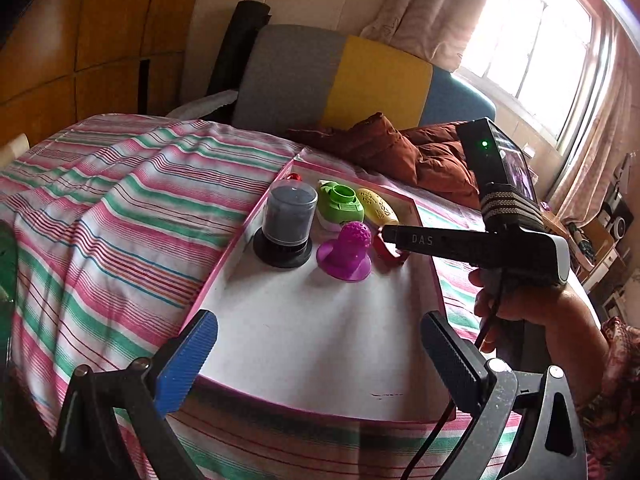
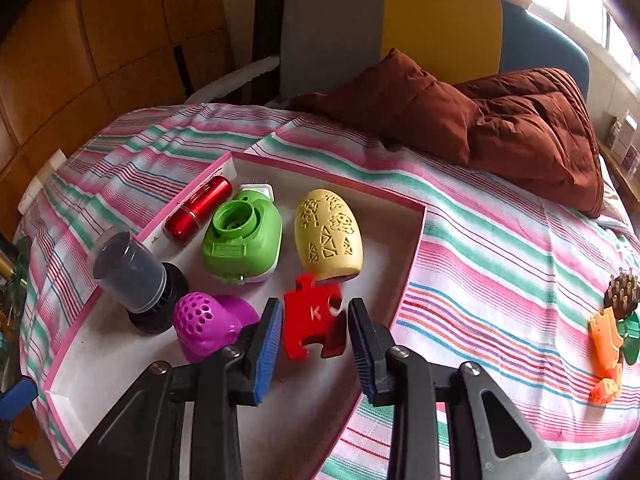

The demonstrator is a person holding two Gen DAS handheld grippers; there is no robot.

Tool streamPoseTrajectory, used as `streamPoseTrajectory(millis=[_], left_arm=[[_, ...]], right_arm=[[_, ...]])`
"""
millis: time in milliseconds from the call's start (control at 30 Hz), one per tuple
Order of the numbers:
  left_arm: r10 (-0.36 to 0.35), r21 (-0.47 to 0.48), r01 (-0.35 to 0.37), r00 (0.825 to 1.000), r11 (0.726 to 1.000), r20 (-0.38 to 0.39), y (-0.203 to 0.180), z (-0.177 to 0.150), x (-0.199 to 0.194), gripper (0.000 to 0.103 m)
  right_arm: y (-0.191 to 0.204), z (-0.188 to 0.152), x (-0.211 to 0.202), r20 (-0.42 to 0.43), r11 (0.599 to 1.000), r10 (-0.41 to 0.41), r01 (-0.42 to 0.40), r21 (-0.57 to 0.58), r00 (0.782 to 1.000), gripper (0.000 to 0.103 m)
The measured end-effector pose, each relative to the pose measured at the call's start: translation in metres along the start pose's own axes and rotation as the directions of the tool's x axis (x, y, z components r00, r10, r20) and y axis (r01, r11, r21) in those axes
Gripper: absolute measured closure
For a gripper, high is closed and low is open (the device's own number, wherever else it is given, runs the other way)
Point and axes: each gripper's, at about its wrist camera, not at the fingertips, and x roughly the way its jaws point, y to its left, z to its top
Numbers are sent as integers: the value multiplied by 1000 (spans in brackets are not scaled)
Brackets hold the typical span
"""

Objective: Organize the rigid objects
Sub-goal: 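Carry the red puzzle piece into the tray and open the right gripper, then reach the right gripper toward the orange scoop-shaped piece on the bedspread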

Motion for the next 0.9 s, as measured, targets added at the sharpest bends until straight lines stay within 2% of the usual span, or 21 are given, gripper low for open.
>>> streamPoseTrajectory(millis=[233, 367, 533, 700, 900], left_arm=[[0, -4, 0, 1000, 1000, -3, 0, -1, 0, 1], [-11, 9, 11, 1000, 1000, -4, -4, -3, 0, 1], [-69, 21, 69, 997, 997, -17, -11, -5, 0, 1], [-78, 63, 79, 997, 995, -21, -24, -10, -1, 1], [-105, 100, 105, 994, 989, -1, -38, -14, -8, 1]], right_arm=[[-10, -16, -32, 93, 998, 12, -18, 62, 996, 67], [-14, -31, -50, 112, 998, -3, -5, 68, 994, 67], [-27, -52, -60, 88, 994, -22, 12, 107, 996, 67], [-52, -79, -63, 41, 983, -20, 12, 185, 999, 67], [-81, -107, -73, 21, 970, -69, 63, 233, 997, 67]])
